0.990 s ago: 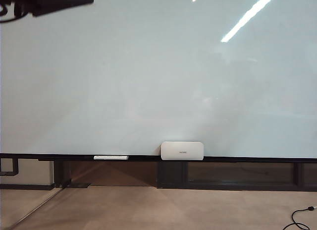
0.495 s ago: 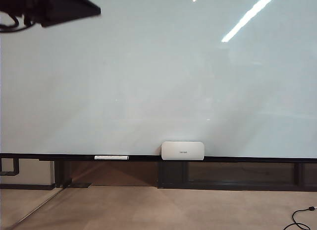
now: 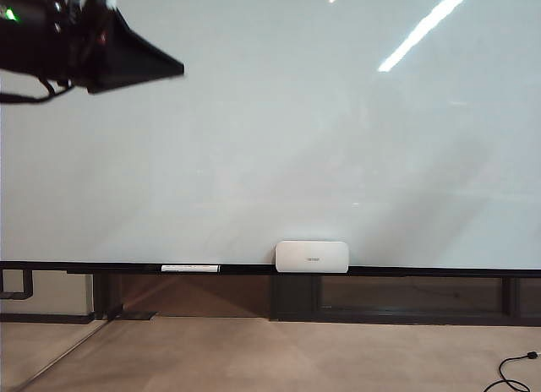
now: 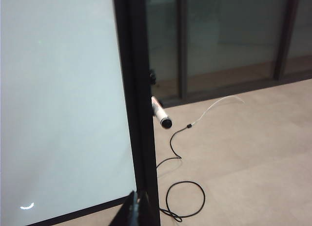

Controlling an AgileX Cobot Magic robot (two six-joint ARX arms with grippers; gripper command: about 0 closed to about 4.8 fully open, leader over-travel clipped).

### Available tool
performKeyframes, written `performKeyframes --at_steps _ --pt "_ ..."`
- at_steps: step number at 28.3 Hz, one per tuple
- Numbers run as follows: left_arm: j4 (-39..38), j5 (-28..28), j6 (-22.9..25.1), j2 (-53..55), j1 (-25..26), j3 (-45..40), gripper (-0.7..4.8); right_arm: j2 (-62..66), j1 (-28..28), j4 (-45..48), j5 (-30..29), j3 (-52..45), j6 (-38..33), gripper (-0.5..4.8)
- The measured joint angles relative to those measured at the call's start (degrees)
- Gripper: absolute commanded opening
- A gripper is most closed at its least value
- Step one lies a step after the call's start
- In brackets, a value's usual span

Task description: Reach to the right to find the marker pen, pick it up, and write the number 11 on the whiteboard.

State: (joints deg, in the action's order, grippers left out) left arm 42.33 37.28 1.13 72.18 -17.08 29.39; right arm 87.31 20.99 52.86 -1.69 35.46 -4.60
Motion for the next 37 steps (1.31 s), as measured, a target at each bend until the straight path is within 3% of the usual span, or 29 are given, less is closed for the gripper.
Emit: performKeyframes --at_steps 5,14,22,27,33,37 --pt "6.6 0.1 -0.6 4.3 0.0 0.0 -0.06 2.4 1.0 0.2 -1.8 0.8 0.6 -0.06" --pt "8.0 1.1 -1.0 8.5 -1.7 0.0 -0.06 7.6 1.0 3.5 -2.3 1.5 0.7 -0.05" --pt "9.1 2.2 -0.8 8.4 -4.7 0.0 -0.06 12.8 1.1 2.2 -3.8 8.0 1.1 -0.04" --pt "9.6 -1.0 0.2 10.3 -4.7 0.0 -0.06 16.0 1.1 0.5 -4.4 12.9 1.9 1.04" --pt "12.4 -1.5 0.3 14.5 -4.9 0.1 -0.06 19.3 1.1 0.1 -3.7 16.0 2.2 1.33" --pt "13.2 -2.1 0.2 16.3 -4.9 0.1 -0.06 21.4 1.9 0.2 -3.4 17.7 3.0 2.26"
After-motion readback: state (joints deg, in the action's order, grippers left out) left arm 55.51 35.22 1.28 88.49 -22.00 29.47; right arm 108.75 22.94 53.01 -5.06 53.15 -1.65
